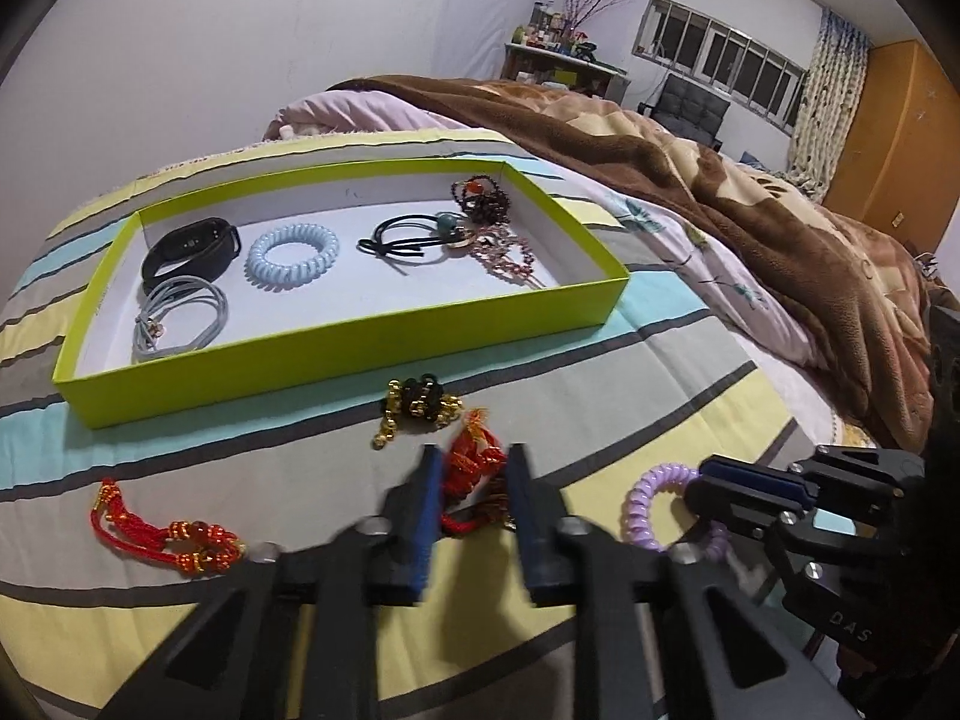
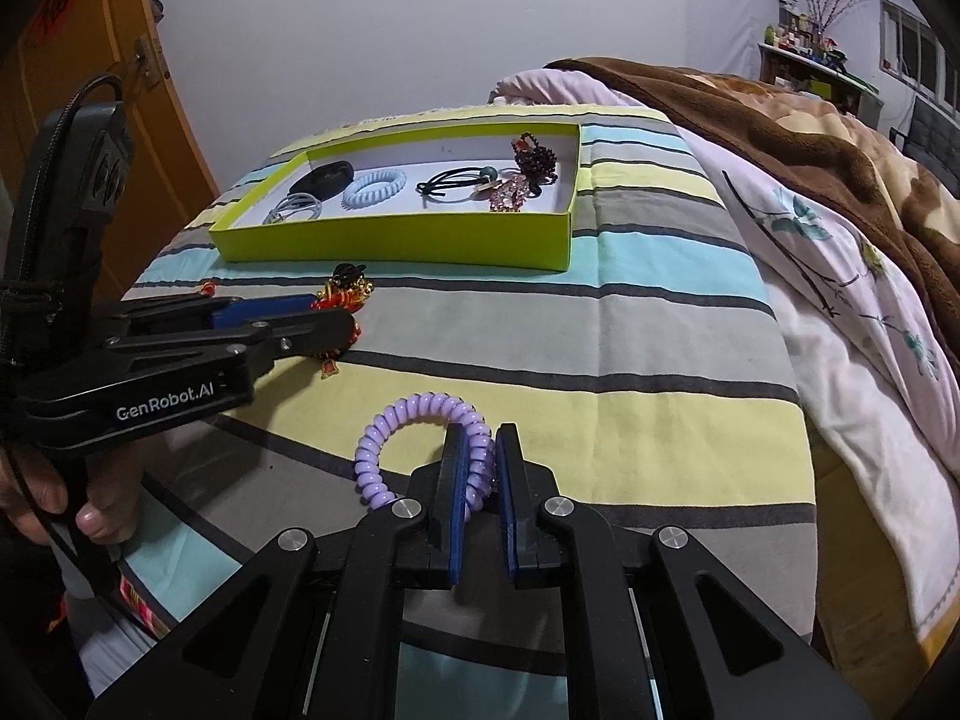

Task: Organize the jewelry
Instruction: 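Grasp the purple coil hair tie with the right tool while the left grasps the red knotted charm, then carry the purple coil and red charm with both tools over the box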

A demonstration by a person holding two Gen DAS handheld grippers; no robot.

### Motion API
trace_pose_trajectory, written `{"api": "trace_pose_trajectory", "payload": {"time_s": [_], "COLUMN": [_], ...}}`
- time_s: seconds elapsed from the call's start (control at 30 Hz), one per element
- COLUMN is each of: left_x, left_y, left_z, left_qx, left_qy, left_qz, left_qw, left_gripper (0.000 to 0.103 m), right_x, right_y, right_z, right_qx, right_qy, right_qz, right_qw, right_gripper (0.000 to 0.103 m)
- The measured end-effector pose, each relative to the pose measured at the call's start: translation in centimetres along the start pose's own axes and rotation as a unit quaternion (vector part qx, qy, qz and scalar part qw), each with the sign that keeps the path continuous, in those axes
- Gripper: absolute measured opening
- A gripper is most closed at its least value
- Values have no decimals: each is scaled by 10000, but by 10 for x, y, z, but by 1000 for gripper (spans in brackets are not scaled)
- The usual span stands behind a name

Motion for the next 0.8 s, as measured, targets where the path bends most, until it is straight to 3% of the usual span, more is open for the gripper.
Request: {"api": "trace_pose_trajectory", "payload": {"time_s": [0.07,0.5,0.8], "left_x": [-3,-38,-64], "left_y": [2,32,29], "left_z": [0,21,35], "left_qx": [16,-326,-519], "left_qy": [-94,-101,-142], "left_qz": [-40,-217,-466], "left_qw": [9999,9992,9975], "left_gripper": [8,8,8], "right_x": [0,-7,-16], "right_y": [0,-1,-9], "right_z": [0,1,7], "right_qx": [5,77,63], "right_qy": [-10,-84,-141], "right_qz": [-6,-132,-260], "right_qw": [10000,9998,9995], "right_gripper": [10,9,9]}}
Point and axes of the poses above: each gripper's, at about its wrist camera, not at the fingertips, and x roughly the way its jaws point, z to its left, y to its underside, the point moved 7 cm from there along x, roughly the way its jaws point, and after that the axes turned 7 degrees about z, right-handed, at the moved point
